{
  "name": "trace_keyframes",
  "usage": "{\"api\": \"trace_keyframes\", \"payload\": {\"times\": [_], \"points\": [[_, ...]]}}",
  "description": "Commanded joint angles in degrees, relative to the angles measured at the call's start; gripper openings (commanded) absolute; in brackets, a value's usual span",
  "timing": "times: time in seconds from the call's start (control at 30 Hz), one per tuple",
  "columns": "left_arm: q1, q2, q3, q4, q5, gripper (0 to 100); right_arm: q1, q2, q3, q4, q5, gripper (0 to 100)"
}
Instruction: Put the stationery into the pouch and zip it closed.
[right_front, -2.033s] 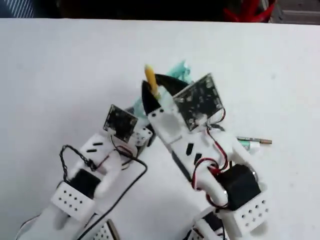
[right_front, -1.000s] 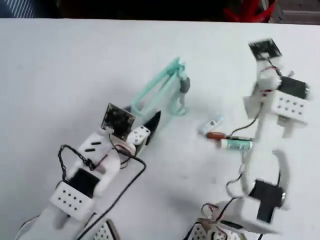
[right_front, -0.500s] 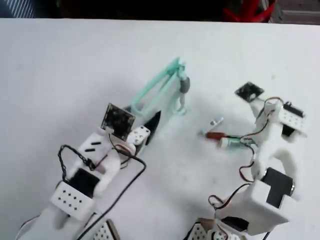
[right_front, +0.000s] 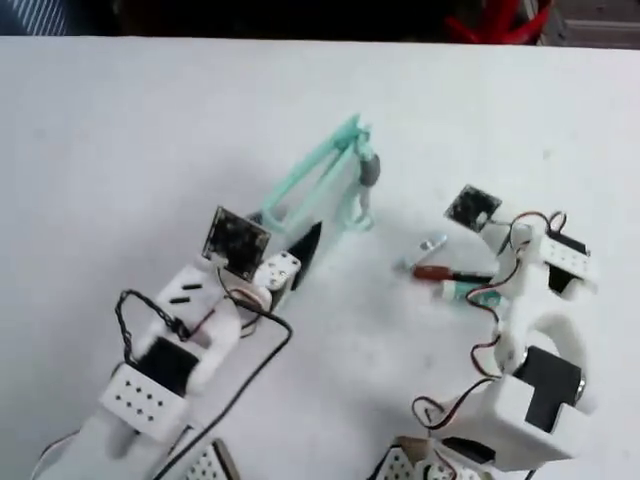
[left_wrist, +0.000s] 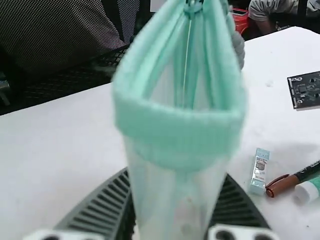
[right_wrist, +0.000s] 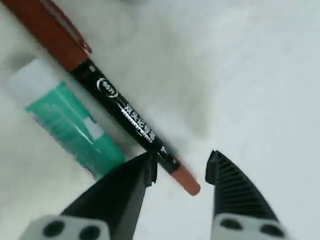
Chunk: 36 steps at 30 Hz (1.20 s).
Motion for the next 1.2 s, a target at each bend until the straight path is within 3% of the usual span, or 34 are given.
{"api": "trace_keyframes", "payload": {"times": [0.0,0.13,0.33,0.5,0.6,0.83,0.93,1.07,1.17], "points": [[0.04,-0.57,-0.79,0.09,0.09,18,-1.19,-0.48,0.26,2.42,2.46,17.0],[0.04,-0.57,-0.79,0.18,0.09,18,-1.19,-0.57,0.26,5.67,6.77,17.0],[0.04,-0.57,-0.79,0.18,0.09,18,-2.15,0.04,0.35,5.76,7.12,16.6],[0.04,-0.57,-0.79,0.26,0.09,18,-3.47,0.13,0.88,3.82,6.95,1.3],[0.04,-0.57,-0.79,0.26,0.09,18,-3.30,0.13,2.37,0.40,6.77,3.0],[0.04,-0.57,-0.79,0.26,0.09,18,1.54,-11.74,-2.90,-0.31,-10.81,1.7],[0.04,-0.75,-0.79,0.26,0.09,18,1.89,-17.98,-3.25,1.19,-11.69,1.7],[0.04,-0.84,-0.79,0.26,0.09,18,-0.75,-24.75,-3.52,6.90,-14.33,1.8],[0.04,-0.84,-0.79,0.26,0.09,18,-4.97,-30.02,-4.13,8.57,-26.20,1.8]]}}
